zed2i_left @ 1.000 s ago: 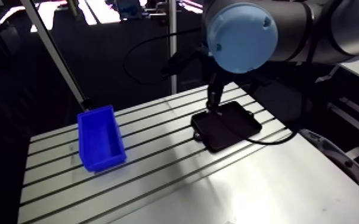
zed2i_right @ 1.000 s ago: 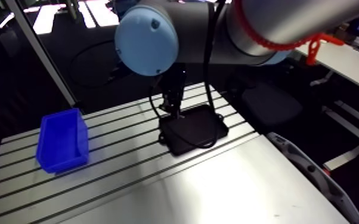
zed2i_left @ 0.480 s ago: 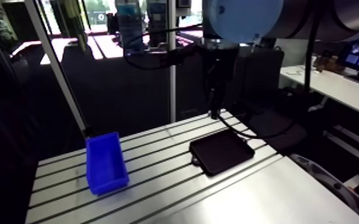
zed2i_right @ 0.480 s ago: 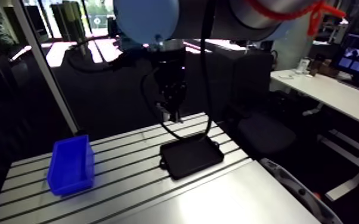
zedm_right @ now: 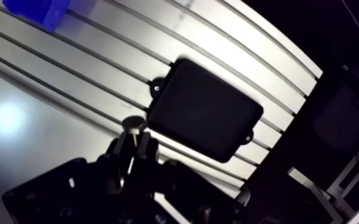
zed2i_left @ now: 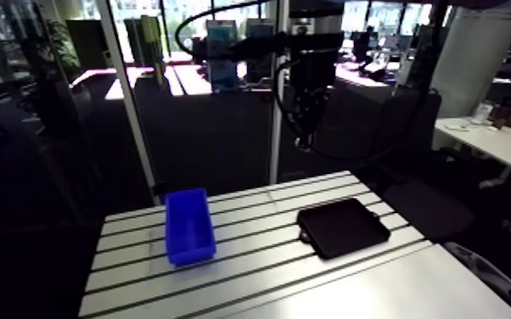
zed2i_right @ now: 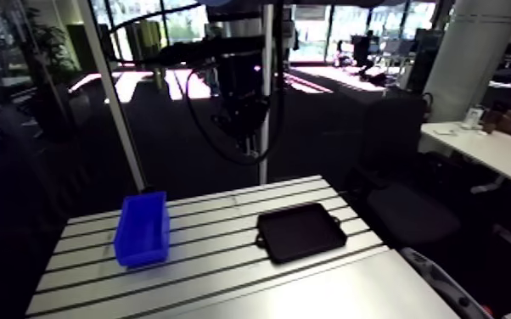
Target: Pick up the M10 bolt from the tray and put it into the blue bin.
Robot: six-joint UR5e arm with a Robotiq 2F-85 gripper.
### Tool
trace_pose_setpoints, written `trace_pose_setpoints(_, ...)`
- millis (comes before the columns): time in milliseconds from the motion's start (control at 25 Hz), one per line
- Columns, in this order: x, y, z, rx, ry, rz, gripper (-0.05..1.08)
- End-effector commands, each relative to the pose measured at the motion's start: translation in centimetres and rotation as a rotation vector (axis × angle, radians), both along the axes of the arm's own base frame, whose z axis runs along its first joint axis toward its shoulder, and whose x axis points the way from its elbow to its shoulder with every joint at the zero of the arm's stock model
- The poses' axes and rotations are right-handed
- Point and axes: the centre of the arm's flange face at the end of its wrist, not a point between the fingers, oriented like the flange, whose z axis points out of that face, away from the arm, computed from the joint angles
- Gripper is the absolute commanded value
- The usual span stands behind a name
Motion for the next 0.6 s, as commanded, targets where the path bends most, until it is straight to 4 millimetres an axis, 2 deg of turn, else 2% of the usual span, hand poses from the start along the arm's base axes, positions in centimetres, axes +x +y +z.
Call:
trace_pose_setpoints(40, -3.5, -7.0, 2.4, 0.004, 0.038, 0.124, 1.06)
trace_pose_setpoints(120, -4.5, -8.9, 2.7, 0.006, 0.045, 0.171, 1.06)
trace_pose_setpoints(240, -5.9, -12.2, 1.9, -0.011, 0.036, 0.294, 1.07)
trace_pose_setpoints(400, -6.8, -14.8, 0.6, -0.036, 0.022, 0.484, 1.07)
trace_pose_setpoints(600, -7.2, -16.6, -0.6, -0.05, -0.001, 0.676, 1.06)
